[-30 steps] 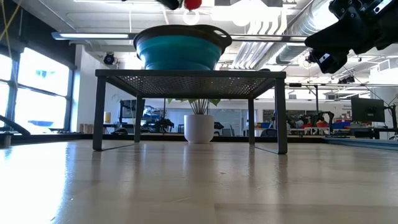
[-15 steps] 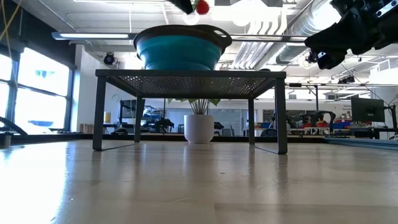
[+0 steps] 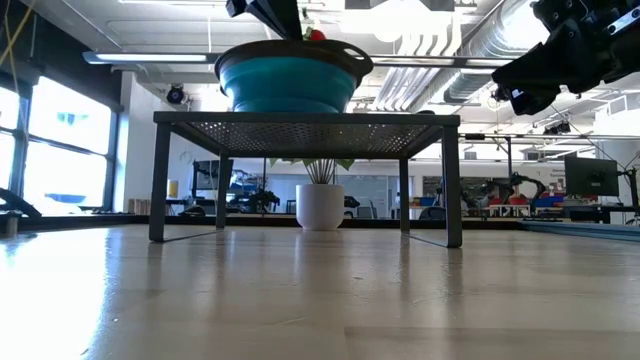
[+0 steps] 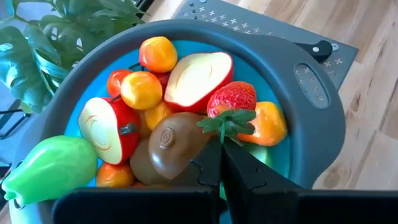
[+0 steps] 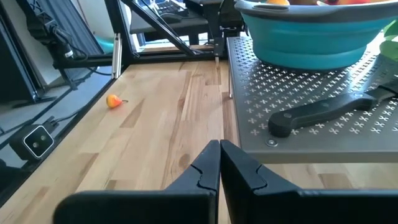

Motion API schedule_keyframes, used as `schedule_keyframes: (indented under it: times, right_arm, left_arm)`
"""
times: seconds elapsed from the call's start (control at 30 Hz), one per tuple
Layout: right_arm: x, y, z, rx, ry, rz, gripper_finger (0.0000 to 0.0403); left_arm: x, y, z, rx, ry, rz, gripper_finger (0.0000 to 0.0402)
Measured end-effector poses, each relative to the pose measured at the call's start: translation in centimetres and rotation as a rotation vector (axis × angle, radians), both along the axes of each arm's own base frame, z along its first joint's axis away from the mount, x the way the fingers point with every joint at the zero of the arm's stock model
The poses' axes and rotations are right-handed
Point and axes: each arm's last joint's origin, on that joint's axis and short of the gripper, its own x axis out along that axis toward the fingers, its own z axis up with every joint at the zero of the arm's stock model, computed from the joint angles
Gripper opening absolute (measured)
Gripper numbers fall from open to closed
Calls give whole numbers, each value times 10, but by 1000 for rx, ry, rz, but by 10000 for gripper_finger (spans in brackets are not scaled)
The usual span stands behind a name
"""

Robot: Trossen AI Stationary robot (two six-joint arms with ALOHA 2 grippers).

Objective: Pick & Place Fruit
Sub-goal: Put the strawberry into the blue strainer bowl on the shelf, then put the pear into the blue strainer bowl on the shelf

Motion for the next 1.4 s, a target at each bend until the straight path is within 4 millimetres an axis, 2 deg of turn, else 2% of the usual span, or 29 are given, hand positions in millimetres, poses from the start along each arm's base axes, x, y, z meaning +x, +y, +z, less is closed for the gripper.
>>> schedule_keyframes:
  times: [0.57,0.77,1.1,1.4]
  right_arm:
    - [0,0,0,1,-2,0,4]
    - [0,0,1,3,-7,0,4]
    - [0,0,2,15,-21,-1,4]
    - [0,0,2,87,-17,-13,4]
  left_arm:
    - [0,0,0,-9,-7,10,55]
    - [-14,-5,15,-71,-52,-36,50]
    - [-30,-51,22,-14,-80,-146,25]
    - [-38,-114,6,-58,-83,-220,4]
